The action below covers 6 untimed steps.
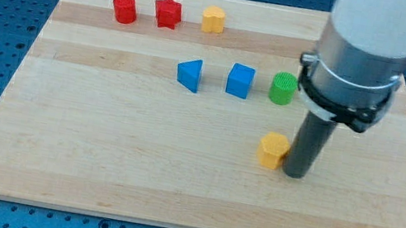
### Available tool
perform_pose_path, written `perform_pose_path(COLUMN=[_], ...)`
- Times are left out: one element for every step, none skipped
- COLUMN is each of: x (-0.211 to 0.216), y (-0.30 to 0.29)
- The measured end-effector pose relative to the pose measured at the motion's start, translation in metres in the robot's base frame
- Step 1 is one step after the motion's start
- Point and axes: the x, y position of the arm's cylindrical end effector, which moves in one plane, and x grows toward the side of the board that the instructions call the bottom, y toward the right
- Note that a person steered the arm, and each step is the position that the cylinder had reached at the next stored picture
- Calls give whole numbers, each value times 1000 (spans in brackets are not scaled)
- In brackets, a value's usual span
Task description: Slide the yellow hexagon towards the left side of the blue triangle
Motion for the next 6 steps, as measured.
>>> perform_pose_path(x=[-3,-4,-16,-31,-37,-37], y=[8,6,-1,-1,-8,-36])
